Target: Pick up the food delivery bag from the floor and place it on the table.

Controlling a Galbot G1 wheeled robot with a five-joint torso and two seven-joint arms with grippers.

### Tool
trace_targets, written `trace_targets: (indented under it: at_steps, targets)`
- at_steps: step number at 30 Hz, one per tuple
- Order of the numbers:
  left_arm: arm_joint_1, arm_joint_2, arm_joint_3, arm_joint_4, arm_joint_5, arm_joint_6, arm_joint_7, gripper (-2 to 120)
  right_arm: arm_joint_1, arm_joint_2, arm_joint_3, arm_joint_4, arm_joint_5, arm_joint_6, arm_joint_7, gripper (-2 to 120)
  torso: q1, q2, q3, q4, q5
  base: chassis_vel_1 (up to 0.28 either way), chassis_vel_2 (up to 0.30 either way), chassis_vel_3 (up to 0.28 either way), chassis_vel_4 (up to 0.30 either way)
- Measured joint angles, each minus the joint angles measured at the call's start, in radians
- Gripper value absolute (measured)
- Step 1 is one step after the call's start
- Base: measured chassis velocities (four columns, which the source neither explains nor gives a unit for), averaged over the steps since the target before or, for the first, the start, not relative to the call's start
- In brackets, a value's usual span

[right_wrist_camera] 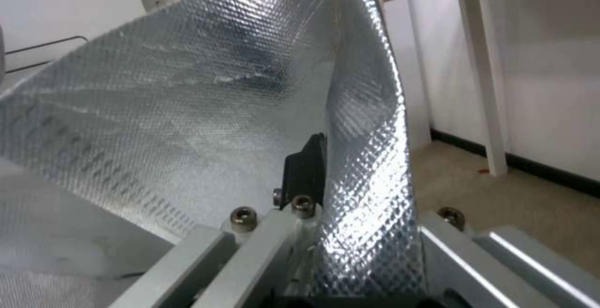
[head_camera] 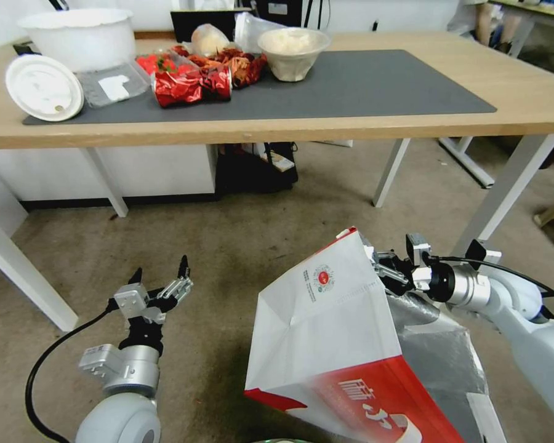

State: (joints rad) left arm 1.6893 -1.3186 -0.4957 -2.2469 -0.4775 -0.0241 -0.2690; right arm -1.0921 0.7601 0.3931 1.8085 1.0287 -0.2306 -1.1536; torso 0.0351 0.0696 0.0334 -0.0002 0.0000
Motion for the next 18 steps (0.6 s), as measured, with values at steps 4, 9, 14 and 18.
trace_targets:
  at_steps: [4, 9, 14, 18]
  targets:
    - [0.003, 0.001, -0.001, -0.003, 0.001, 0.0, 0.0, 100, -0.004, 0.0, 0.003, 0.012, 0.003, 0.0, 0.003, 0, 0.002, 0.017, 0.015, 0.0001, 0.0, 0.0, 0.0, 0.0, 0.0]
    - [0.005, 0.002, -0.002, -0.012, 0.001, 0.002, 0.0, 100, -0.005, -0.004, 0.003, 0.026, 0.004, -0.001, 0.004, 0, 0.004, 0.042, 0.038, 0.0001, 0.0, 0.0, 0.0, 0.0, 0.0]
    - [0.007, 0.003, -0.003, -0.013, 0.002, 0.002, -0.001, 100, -0.01, -0.008, 0.007, 0.034, 0.006, -0.001, 0.005, 0, 0.007, 0.062, 0.056, 0.0001, 0.0001, 0.0, 0.0, 0.0, 0.0]
    - [0.007, 0.001, 0.0, -0.013, 0.004, 0.001, -0.003, 100, -0.018, -0.01, 0.013, 0.039, 0.006, -0.001, 0.005, 0, 0.01, 0.079, 0.069, 0.0, 0.0, 0.0, 0.0, 0.0, 0.0]
